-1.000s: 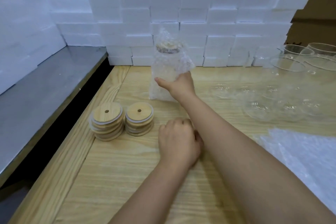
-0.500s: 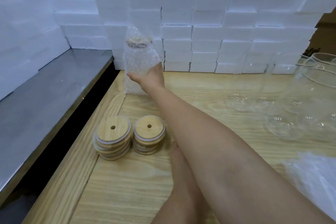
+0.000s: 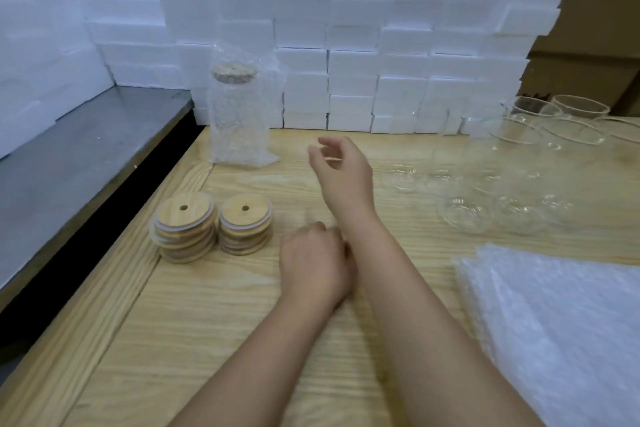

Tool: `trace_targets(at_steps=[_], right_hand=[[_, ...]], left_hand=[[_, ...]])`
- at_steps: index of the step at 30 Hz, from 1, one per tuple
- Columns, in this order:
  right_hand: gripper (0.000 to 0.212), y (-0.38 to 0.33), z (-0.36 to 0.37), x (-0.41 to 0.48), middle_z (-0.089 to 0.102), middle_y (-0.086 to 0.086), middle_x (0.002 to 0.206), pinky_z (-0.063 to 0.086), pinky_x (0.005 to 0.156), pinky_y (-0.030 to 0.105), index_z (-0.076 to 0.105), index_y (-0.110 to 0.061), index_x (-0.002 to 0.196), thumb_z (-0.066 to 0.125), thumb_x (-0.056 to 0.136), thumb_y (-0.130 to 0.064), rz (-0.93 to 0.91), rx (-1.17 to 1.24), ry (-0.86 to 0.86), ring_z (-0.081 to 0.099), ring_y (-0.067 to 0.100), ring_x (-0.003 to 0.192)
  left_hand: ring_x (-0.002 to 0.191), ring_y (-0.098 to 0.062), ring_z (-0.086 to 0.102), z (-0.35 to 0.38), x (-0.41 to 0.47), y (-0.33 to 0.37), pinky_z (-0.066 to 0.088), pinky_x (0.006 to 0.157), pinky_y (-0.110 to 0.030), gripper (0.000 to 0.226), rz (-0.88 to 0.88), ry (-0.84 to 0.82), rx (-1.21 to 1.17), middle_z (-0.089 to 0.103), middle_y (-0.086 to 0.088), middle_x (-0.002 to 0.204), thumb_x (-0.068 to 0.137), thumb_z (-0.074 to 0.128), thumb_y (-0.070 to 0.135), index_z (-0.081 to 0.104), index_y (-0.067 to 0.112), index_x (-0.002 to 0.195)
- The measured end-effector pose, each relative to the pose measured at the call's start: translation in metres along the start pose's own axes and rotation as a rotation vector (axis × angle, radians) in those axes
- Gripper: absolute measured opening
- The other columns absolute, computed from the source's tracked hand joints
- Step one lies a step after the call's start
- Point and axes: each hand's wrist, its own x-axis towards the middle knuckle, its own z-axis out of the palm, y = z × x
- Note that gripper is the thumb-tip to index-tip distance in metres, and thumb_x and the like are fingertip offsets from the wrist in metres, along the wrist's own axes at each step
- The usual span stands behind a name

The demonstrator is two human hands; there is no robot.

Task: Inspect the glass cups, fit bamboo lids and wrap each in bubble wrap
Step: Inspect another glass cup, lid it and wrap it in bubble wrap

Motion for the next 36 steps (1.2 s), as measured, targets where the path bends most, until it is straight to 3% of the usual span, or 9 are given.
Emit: trace_targets(at_steps=[4, 8, 11, 18, 23, 26, 29, 32, 36], right_hand=[[0.014, 0.025, -0.041, -0.031, 0.068, 0.0, 0.079, 0.052, 0.077, 0.026, 0.062, -0.02, 0.079, 0.058, 0.09, -0.013, 0.069, -0.006, 0.176, 0.065, 0.018, 0.081], [0.019, 0.042, -0.057, -0.033, 0.064, 0.002, 0.071, 0.04, 0.056, 0.011, 0.058, -0.022, 0.073, 0.055, 0.09, -0.015, 0.168, -0.029, 0.284, 0.058, 0.016, 0.068], [0.015, 0.043, -0.056, -0.029, 0.054, -0.005, 0.06, 0.035, 0.054, 0.015, 0.058, -0.017, 0.076, 0.055, 0.09, -0.015, 0.13, -0.002, 0.409, 0.048, 0.005, 0.056], [0.015, 0.047, -0.05, -0.024, 0.047, -0.01, 0.052, 0.036, 0.055, 0.012, 0.054, -0.019, 0.077, 0.056, 0.091, -0.013, -0.02, 0.053, 0.616, 0.048, 0.0, 0.053], [0.02, 0.048, -0.047, -0.021, 0.048, -0.011, 0.053, 0.036, 0.057, 0.006, 0.053, -0.022, 0.075, 0.055, 0.092, -0.011, -0.093, 0.076, 0.62, 0.05, -0.008, 0.056], [0.021, 0.05, -0.047, -0.022, 0.051, -0.012, 0.053, 0.036, 0.057, 0.004, 0.054, -0.024, 0.075, 0.055, 0.091, -0.01, -0.098, 0.091, 0.609, 0.051, -0.007, 0.055], [0.029, 0.049, -0.047, -0.021, 0.052, -0.013, 0.054, 0.036, 0.055, 0.006, 0.05, -0.033, 0.072, 0.056, 0.091, -0.012, -0.089, 0.117, 0.617, 0.051, -0.003, 0.054], [0.025, 0.047, -0.046, -0.022, 0.052, -0.015, 0.057, 0.038, 0.059, 0.009, 0.049, -0.034, 0.073, 0.054, 0.09, -0.016, -0.101, 0.105, 0.613, 0.052, -0.003, 0.058], [0.009, 0.046, -0.044, -0.024, 0.055, -0.017, 0.065, 0.04, 0.063, 0.011, 0.054, -0.022, 0.079, 0.051, 0.087, -0.02, -0.117, 0.077, 0.604, 0.052, -0.002, 0.064]], left_hand=[[0.097, -0.033, 0.059, -0.003, -0.001, 0.006, 0.038, 0.077, -0.035, 0.036, -0.009, 0.074, -0.035, 0.065, -0.011, 0.101, 0.091, 0.041, 0.036, 0.067, 0.011, 0.094], [0.092, -0.032, 0.062, -0.001, 0.008, 0.006, 0.038, 0.07, -0.035, 0.028, -0.068, 0.093, -0.142, 0.066, -0.009, 0.093, 0.089, 0.044, 0.036, 0.061, 0.016, 0.08], [0.097, -0.026, 0.059, 0.002, 0.029, 0.013, 0.042, 0.076, -0.035, 0.02, -0.121, 0.119, -0.4, 0.063, -0.002, 0.099, 0.085, 0.055, 0.034, 0.057, 0.02, 0.099], [0.136, -0.019, 0.038, 0.013, 0.093, 0.052, 0.032, 0.111, -0.043, 0.11, -0.182, -0.072, -1.037, 0.03, 0.005, 0.155, 0.059, 0.058, 0.062, 0.008, 0.028, 0.151], [0.124, -0.027, 0.051, 0.022, 0.127, 0.076, 0.041, 0.105, -0.038, 0.053, -0.407, -0.17, -1.407, 0.051, -0.006, 0.14, 0.092, 0.041, 0.062, 0.028, 0.051, 0.142], [0.1, -0.012, 0.051, 0.02, 0.134, 0.083, 0.047, 0.062, -0.009, 0.039, -0.45, -0.195, -1.598, 0.047, -0.005, 0.142, 0.098, 0.047, 0.049, 0.039, 0.045, 0.136], [0.086, -0.022, 0.07, 0.014, 0.132, 0.084, 0.054, 0.087, -0.034, 0.013, -0.439, -0.229, -1.78, 0.048, -0.002, 0.136, 0.092, 0.059, 0.044, 0.06, 0.041, 0.104], [0.117, -0.034, 0.059, 0.015, 0.128, 0.079, 0.042, 0.105, -0.05, 0.036, -0.296, -0.157, -1.677, 0.045, -0.006, 0.14, 0.093, 0.056, 0.027, 0.054, 0.029, 0.128], [0.126, -0.016, 0.044, 0.007, 0.106, 0.059, 0.043, 0.097, -0.032, 0.075, -0.232, -0.084, -1.509, 0.048, 0.005, 0.131, 0.068, 0.066, 0.036, 0.044, 0.027, 0.139]])
